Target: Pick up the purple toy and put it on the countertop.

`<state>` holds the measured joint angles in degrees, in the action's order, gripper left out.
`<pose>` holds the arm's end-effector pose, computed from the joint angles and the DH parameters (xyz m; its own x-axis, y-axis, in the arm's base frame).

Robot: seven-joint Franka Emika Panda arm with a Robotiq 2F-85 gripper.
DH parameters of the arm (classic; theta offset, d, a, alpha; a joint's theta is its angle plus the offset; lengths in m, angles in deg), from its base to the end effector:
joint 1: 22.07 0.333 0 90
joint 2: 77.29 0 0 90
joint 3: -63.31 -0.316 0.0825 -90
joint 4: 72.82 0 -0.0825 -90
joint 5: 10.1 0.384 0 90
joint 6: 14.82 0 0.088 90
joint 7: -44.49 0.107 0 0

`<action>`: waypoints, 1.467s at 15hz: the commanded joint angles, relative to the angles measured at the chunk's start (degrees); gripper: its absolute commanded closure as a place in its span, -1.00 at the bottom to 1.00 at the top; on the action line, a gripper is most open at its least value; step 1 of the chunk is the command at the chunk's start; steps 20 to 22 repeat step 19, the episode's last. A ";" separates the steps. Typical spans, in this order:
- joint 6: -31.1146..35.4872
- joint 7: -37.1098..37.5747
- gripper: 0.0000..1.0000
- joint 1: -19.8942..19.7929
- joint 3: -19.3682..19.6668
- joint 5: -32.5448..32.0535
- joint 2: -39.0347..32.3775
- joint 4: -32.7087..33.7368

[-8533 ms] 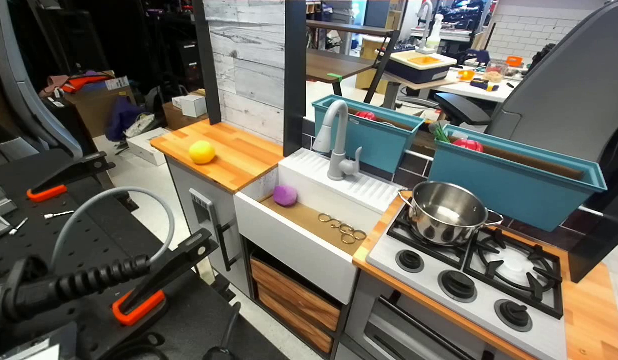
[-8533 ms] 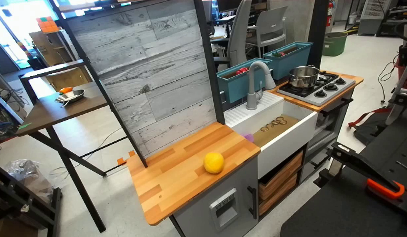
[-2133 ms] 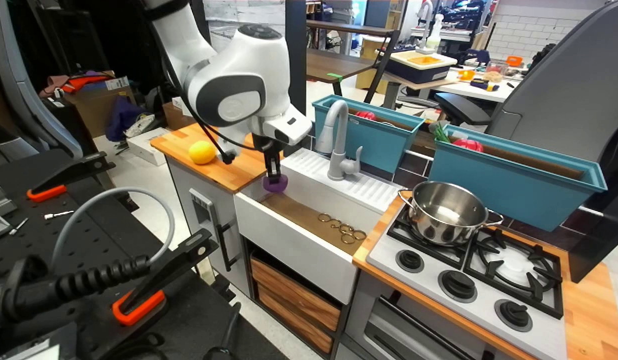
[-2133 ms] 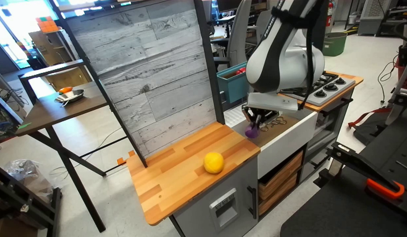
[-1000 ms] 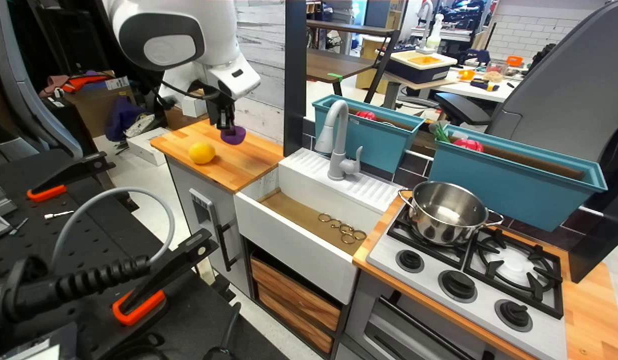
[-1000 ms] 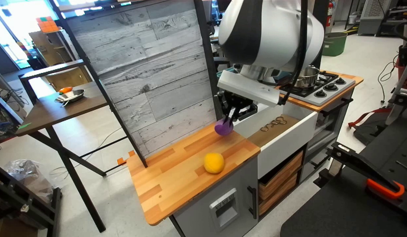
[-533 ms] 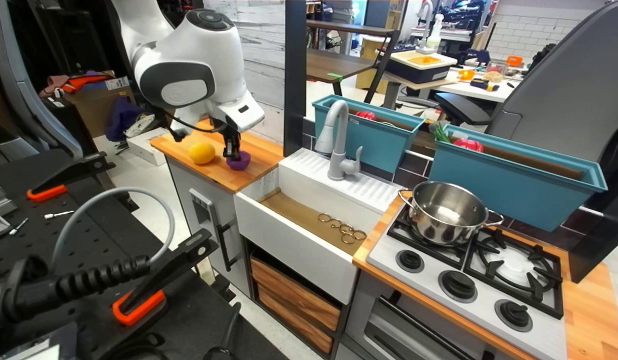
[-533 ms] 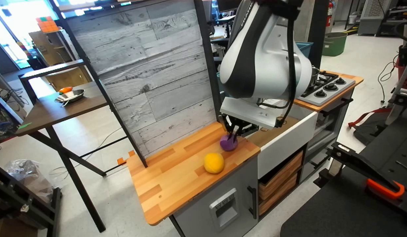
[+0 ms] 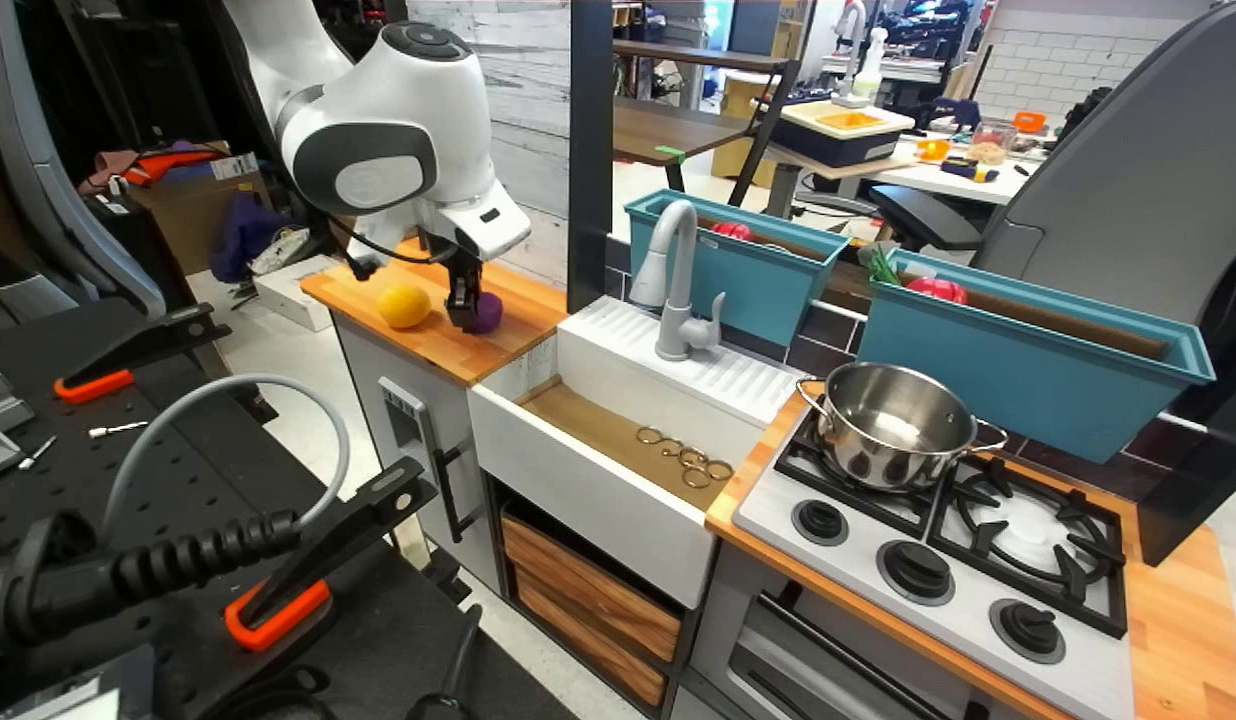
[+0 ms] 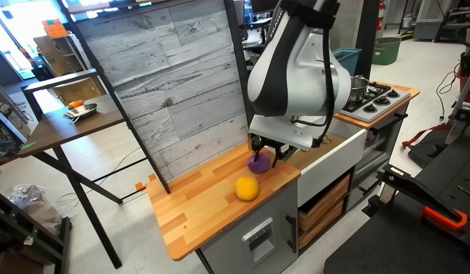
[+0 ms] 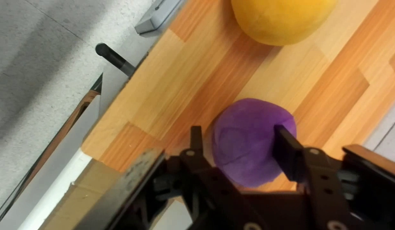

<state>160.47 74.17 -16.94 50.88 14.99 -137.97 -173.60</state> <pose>0.6057 0.1513 -0.0013 0.7162 -0.6970 -0.0345 -0.6658 -0.6677 -0.3330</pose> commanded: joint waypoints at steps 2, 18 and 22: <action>-10.48 1.45 -0.88 3.77 5.31 0.10 5.72 -4.27; -31.65 -0.54 -1.00 7.71 15.11 -17.27 28.37 -24.85; -31.61 -0.55 -1.00 7.75 15.04 -17.23 28.02 -24.60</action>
